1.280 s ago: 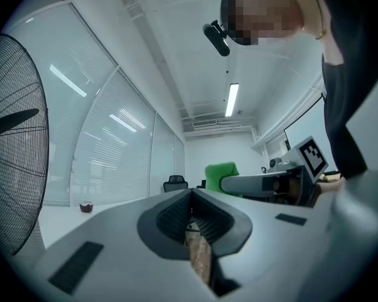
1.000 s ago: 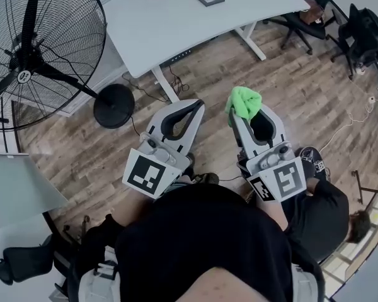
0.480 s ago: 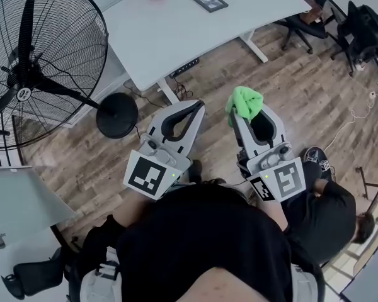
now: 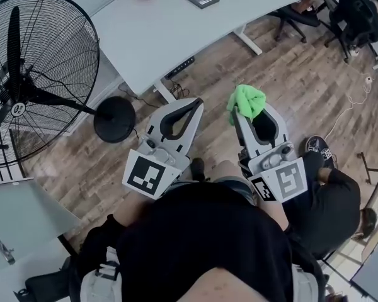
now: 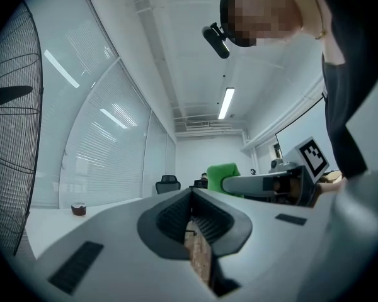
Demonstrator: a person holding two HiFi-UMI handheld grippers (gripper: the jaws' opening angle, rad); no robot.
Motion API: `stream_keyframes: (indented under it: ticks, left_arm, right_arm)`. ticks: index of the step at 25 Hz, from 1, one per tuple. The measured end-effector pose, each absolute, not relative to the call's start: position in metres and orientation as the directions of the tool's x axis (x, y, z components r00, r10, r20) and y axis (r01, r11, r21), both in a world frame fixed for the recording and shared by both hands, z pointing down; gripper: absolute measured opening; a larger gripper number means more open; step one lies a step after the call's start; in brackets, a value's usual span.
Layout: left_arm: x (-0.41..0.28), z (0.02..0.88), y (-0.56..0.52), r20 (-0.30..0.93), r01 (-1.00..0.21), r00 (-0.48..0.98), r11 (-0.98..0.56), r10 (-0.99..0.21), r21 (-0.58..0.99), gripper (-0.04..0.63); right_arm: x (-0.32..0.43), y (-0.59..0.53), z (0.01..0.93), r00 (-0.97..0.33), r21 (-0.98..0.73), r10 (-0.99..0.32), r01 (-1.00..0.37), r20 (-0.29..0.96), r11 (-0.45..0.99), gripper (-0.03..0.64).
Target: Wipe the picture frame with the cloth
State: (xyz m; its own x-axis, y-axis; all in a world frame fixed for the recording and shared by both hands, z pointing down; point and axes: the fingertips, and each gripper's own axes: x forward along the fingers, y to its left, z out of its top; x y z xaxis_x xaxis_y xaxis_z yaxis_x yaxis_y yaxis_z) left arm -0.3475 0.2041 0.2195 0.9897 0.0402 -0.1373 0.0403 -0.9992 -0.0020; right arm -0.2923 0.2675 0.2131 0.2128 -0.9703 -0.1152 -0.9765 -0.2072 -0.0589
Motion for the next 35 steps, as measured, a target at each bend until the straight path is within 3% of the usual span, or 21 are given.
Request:
stream_keyframes:
  ticks: [17, 35]
  left_arm:
    - [-0.312, 0.222, 0.199, -0.124, 0.042, 0.991, -0.999, 0.043, -0.012, 0.012]
    - [-0.198, 0.211, 0.154, -0.139, -0.049, 0.989, -0.998, -0.045, -0.026, 0.012]
  right_arm:
    - [-0.258, 0.257, 0.211, 0.197, -0.061, -0.971, -0.98, -0.136, -0.191, 0.121]
    - [-0.138, 0.208, 0.2, 0.101, -0.049, -0.985, -0.994, -0.137, -0.095, 0.121]
